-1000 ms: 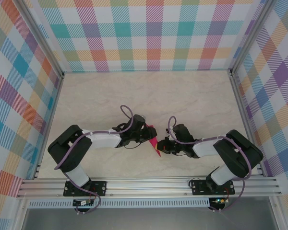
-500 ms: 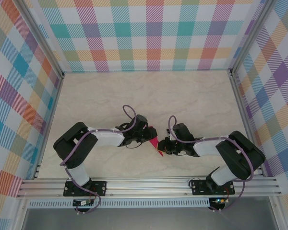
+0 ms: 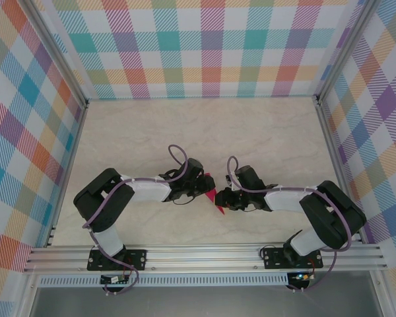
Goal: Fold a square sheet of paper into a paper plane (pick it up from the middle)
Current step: Fold the wing for the fifth time at the center of the table.
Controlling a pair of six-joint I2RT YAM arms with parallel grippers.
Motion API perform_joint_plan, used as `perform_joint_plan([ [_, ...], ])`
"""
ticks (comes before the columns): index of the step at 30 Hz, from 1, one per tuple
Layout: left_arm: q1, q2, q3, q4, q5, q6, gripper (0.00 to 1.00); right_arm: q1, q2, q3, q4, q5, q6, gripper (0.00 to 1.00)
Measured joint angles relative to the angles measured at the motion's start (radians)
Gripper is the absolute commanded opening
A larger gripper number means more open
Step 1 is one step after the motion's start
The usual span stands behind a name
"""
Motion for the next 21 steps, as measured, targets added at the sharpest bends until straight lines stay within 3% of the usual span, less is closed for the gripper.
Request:
perform_joint_plan([
  [11,0.000,0.003,0.011,-0.001,0.000,0.000,0.39,0.000,0.039,0.024,-0.040,0.007,-0.040,0.08],
  [21,0.002,-0.013,0.011,-0.006,0.019,0.031,0.46,-0.001,0.053,0.021,0.054,-0.056,0.040,0.05],
])
